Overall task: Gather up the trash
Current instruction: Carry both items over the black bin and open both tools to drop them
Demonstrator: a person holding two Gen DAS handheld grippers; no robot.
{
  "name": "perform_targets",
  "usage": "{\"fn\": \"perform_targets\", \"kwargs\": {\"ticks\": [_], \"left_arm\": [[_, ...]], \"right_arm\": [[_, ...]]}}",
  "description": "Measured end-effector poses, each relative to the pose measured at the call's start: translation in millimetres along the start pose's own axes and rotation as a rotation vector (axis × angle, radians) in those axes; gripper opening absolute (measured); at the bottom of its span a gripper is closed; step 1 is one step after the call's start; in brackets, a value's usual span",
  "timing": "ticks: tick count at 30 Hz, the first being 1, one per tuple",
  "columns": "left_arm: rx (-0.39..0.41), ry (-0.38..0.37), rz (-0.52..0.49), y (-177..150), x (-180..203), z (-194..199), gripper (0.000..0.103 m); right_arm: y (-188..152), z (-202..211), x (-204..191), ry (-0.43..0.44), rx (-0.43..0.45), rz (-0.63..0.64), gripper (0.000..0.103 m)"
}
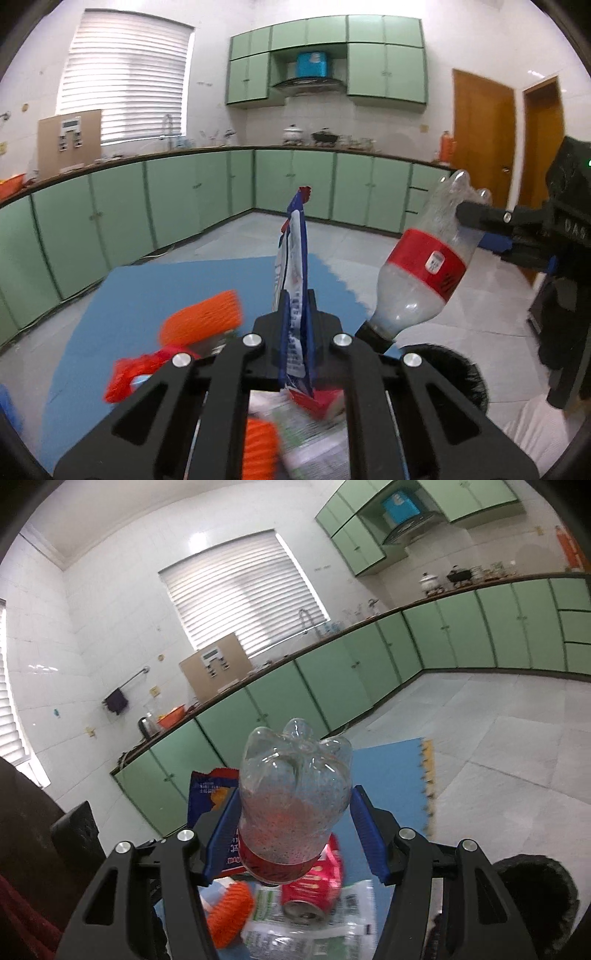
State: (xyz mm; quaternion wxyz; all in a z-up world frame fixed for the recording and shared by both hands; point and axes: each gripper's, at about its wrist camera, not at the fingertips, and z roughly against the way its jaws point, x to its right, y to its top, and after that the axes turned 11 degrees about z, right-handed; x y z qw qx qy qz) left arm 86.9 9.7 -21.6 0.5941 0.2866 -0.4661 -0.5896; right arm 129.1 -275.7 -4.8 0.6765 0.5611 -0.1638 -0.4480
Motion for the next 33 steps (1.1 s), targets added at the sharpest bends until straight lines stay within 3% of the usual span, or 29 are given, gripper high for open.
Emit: {"fn": "perform_targets", "kwargs": {"ticks": [6,15,21,26,27,28,29,33], "left_arm": [[-0.021,-0.119,-0.013,-2,48,-23,0.007],[-0.105,-0.294,-0.062,-31,140,-68,0.007],[-0.214,-0.363,-0.106,-71,188,-110,0.007],[-0.355,-0.392,-0.106,-104,209,-155,0.009],[-0.374,-0.392,-0.106,-110,210,-160,0.02],[-0.39,-0.385,-0.109,-114,211,-165,0.037],[-0.394,-0.383,-0.109,-115,210,-168,0.043],[-0.395,-0.381,-0.112,-116,205,-169,0.051]], "right_arm": [[-6,46,33,-0.131,0.013,-0.026,0.06],[-35,108,99,-0.395,-0.04,-0.072,0.06],[-71,117,152,-0.505,-0.117,-0.145,0.06],[-103,109,186,-0.554,-0.196,-0.205,0.06],[-108,107,191,-0.562,-0.214,-0.215,0.06],[-114,105,196,-0.572,-0.229,-0.228,0.061],[-119,104,200,-0.572,-0.234,-0.243,0.061],[-127,105,205,-0.578,-0.227,-0.271,0.066]]}}
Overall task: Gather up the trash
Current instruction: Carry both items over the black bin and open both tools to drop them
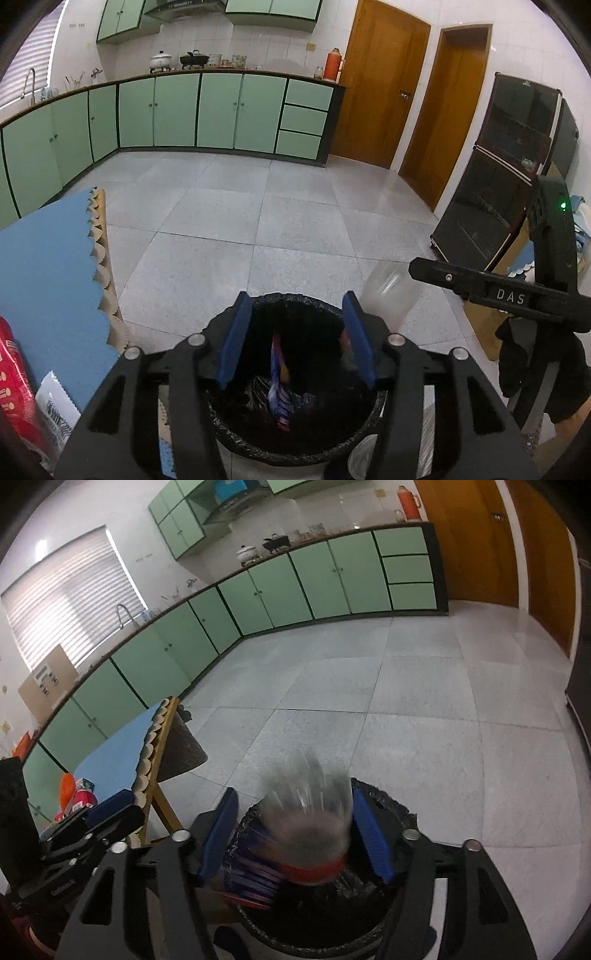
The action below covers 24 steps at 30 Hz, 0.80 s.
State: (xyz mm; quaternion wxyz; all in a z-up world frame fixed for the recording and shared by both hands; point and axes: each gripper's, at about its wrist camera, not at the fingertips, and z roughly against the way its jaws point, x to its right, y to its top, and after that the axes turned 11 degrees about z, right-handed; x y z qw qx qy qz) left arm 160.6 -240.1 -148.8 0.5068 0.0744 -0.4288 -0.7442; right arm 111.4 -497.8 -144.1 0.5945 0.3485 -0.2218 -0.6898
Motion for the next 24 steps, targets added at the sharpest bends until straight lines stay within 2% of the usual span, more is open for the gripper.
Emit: {"fn": "perform_targets", "kwargs": {"ticks": [2,6,11,15,18,24], "left_arm": [[0.013,0.008,-0.003,9,-1,2,0.051],[0.066,0.041,-0.002,12,-3,22,0.06],[0.152,0.113,-0.006,9,-12,73,0.07],[0.203,0.196,0.004,2,-32,116,0.075],[0.251,0.284,0.018,-5,-51,150,0.077],[0.317,0.46,0.056,-24,-93,209,0.08]], "right_arm": [[5,1,-5,-0.011,0.007,0.001,0.067],[13,18,-23,-0.035,0.048,0.013,0.081],[19,42,-56,-0.014,0.103,0.025,0.092],[18,56,-92,0.012,0.146,0.058,0.095],[14,60,-119,0.033,0.166,0.08,0.095],[0,49,-192,0.068,0.194,0.19,0.096]]}}
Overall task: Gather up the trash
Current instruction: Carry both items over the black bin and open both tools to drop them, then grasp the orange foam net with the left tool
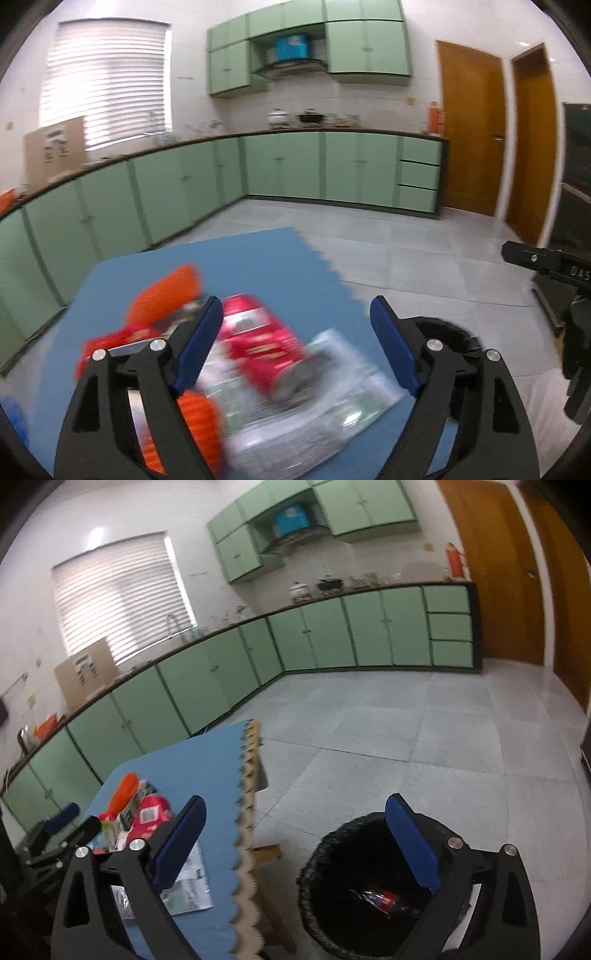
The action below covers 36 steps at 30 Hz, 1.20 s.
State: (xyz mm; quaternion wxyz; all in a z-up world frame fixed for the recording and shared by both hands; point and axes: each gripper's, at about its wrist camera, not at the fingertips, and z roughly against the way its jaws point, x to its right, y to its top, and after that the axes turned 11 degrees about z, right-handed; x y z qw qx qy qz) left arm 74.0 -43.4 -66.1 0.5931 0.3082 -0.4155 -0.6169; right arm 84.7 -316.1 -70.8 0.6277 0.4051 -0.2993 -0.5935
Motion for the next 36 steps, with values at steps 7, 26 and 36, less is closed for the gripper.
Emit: {"fn": "perform_targets", "kwargs": {"ticks": [7,26,36], "left_arm": [[-0.042,0.134,0.024,-23,-61,20,0.08],[-0.144,0.168,0.03,-83,-94,6,0.062],[-0.151,0.168,0.061,-83,-98,4,0.026]], "right_arm": [[-13,-15,-57,0.091,0.017,0.03,0.096],[-33,-29,-128,0.138,-0.036,0.162,0.095],[-34,-29,-138,0.164,-0.046,0.196,0.093]]}}
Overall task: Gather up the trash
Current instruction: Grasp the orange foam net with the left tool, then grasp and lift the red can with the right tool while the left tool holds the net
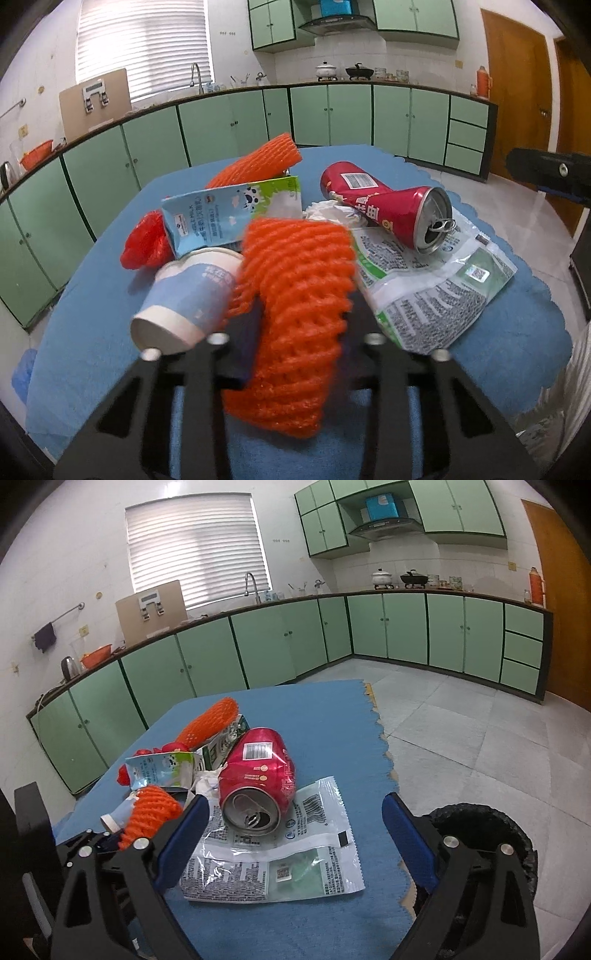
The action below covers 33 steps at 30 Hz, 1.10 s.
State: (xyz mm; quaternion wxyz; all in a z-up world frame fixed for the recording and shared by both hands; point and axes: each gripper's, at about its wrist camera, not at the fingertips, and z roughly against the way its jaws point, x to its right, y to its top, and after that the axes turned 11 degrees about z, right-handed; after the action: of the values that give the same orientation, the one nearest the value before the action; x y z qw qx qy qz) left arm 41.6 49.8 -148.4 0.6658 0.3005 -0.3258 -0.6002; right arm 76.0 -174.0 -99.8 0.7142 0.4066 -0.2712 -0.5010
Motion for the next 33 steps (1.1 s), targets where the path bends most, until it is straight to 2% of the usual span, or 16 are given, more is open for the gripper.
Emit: {"fn": "perform_targets", "kwargs": {"ticks": [4,15,20,26,33], "left_arm": [[0.018,-0.017,0.012,5,-2,6,0.018],[0.105,-0.054,0.068,38,-11,33,0.016],[0.136,-0.022,0.082,54,-18,34,0.016],[0.132,0.012,0.101,64,-28,27,0.016],[0.106,0.008,0.118,68,-34,15,0.016]], "right_arm": [[2,-1,-1,-0.004,-0.003,0.009,0.093],[10,-30,-18,0.037,-0.02,0.028,0.09],[17,-53,-27,0.042,-0.028,0.04,0.09],[18,-88,-33,0.036,-0.092,0.058,0.09],[16,-113,-38,0.016,-0.18,0.12,0.089]]}}
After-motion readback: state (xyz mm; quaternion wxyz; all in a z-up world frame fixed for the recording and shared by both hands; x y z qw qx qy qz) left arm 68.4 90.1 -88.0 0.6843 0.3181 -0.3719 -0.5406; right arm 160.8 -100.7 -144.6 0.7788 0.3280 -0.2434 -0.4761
